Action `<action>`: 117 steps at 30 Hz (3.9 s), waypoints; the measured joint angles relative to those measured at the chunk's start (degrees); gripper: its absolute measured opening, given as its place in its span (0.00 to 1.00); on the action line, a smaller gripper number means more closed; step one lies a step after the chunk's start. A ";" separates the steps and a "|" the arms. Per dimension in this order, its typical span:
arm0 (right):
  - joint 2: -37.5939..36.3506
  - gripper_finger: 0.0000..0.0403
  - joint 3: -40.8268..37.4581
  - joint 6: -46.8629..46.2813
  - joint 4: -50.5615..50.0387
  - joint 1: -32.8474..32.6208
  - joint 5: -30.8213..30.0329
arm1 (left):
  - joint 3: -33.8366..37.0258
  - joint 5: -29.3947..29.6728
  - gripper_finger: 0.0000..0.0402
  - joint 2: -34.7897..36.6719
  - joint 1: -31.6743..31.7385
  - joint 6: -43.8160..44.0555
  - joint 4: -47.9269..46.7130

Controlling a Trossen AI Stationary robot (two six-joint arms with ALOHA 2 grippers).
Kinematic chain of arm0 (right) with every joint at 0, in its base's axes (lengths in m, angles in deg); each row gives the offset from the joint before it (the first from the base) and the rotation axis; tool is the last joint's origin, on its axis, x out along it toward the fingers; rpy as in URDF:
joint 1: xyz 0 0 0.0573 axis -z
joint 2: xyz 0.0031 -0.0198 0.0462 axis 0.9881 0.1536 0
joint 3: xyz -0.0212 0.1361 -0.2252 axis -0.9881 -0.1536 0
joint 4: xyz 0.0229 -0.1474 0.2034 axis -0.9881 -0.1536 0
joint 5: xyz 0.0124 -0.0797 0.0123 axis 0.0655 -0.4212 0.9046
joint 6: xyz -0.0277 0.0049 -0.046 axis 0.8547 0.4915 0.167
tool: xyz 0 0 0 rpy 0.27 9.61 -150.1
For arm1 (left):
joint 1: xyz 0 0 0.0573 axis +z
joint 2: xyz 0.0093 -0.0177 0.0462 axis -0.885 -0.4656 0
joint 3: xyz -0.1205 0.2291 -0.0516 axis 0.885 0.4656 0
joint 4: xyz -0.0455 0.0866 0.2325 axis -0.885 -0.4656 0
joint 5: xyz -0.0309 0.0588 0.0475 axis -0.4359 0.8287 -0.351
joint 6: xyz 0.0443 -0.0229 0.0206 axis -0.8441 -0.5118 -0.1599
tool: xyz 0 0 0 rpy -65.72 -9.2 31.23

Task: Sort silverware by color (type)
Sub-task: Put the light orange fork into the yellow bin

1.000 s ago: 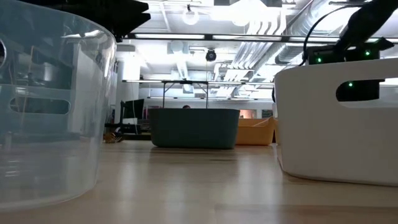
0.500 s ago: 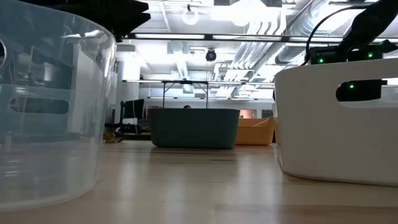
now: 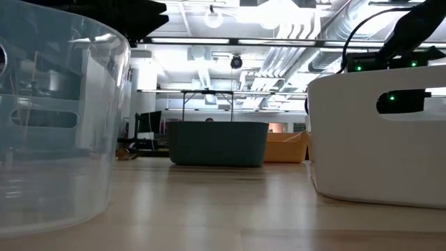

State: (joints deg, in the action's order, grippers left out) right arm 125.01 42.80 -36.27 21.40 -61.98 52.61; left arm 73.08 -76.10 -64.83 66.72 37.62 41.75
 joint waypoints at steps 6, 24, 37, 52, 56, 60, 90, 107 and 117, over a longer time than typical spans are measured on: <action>-0.03 0.17 0.06 1.18 0.10 -0.22 0.05 | 0.00 -0.01 0.50 0.00 0.01 0.40 -0.08; -0.07 0.17 18.32 12.41 -6.60 -5.12 -9.69 | 0.00 -0.01 0.50 -0.01 0.01 0.37 -0.49; -0.19 0.17 30.03 26.93 -3.74 -9.39 -15.70 | 0.00 -0.01 0.50 -0.02 -0.01 0.86 -1.45; -10.94 0.17 18.10 31.78 17.65 -17.17 -17.08 | 0.00 -0.01 0.50 2.54 -0.01 2.55 -4.12; -11.93 0.17 18.03 40.09 30.50 -17.97 -17.03 | 0.00 -0.01 0.50 2.80 -0.01 2.78 -4.14; -10.73 0.17 18.03 47.92 42.06 -18.02 -13.73 | 0.00 -0.01 0.50 2.82 0.01 2.78 -4.96; 5.66 0.17 18.01 59.17 73.57 -21.49 -0.83 | 0.00 0.03 0.50 2.62 -0.01 1.36 -5.85; 5.64 0.17 18.01 59.99 73.64 -21.49 0.66 | 0.00 0.05 0.50 2.56 0.01 1.34 -5.89; 5.67 0.17 18.01 60.47 71.46 -21.49 -3.28 | 0.00 0.05 0.50 2.56 0.00 1.31 -5.41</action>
State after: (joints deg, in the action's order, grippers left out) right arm 130.68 60.81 24.20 92.85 -83.47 49.33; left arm 73.08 -76.05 -62.27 66.71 38.94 36.33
